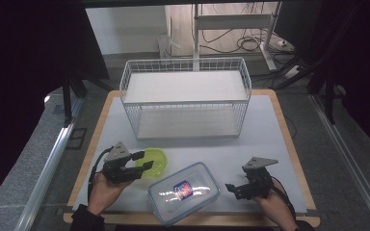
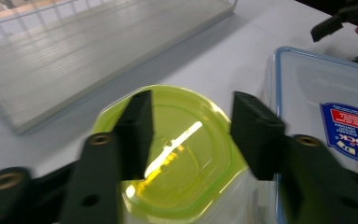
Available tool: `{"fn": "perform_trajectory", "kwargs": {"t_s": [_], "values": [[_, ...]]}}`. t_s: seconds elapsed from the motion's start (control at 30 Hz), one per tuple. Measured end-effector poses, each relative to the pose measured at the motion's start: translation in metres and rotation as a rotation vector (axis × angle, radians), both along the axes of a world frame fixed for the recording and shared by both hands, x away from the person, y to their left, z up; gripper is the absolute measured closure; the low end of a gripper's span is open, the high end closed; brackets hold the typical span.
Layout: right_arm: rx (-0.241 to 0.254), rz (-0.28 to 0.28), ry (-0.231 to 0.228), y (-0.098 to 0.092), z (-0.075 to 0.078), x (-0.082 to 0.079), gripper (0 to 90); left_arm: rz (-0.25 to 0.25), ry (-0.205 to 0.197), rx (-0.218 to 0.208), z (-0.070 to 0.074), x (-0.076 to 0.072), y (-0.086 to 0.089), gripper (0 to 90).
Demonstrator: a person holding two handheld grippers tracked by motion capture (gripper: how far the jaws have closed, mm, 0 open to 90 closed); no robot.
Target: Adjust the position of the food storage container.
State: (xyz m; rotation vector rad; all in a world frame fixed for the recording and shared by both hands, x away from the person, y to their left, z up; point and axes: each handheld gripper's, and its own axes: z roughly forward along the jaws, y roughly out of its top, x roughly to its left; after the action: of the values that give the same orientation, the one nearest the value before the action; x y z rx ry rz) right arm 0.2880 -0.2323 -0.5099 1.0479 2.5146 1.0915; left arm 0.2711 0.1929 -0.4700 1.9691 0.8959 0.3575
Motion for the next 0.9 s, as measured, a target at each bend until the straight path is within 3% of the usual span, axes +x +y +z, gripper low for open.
{"fn": "perform_trajectory", "kwargs": {"t_s": [0.17, 0.3, 0.57, 0.9], "values": [[0.013, -0.021, 0.027, -0.004, -0.003, 0.003, 4.1, -0.040, 0.029, 0.044, -0.005, 0.010, -0.020, 77.8], [0.012, -0.028, 0.047, -0.006, -0.006, 0.004, 4.1, -0.074, 0.038, 0.071, -0.010, 0.018, -0.036, 89.3], [0.012, -0.023, 0.067, -0.008, -0.009, 0.006, 4.1, -0.108, 0.056, 0.116, -0.019, 0.024, -0.059, 89.8], [0.004, -0.016, 0.093, -0.008, -0.011, 0.006, 4.1, -0.080, 0.071, 0.126, -0.019, 0.026, -0.052, 89.8]]}}
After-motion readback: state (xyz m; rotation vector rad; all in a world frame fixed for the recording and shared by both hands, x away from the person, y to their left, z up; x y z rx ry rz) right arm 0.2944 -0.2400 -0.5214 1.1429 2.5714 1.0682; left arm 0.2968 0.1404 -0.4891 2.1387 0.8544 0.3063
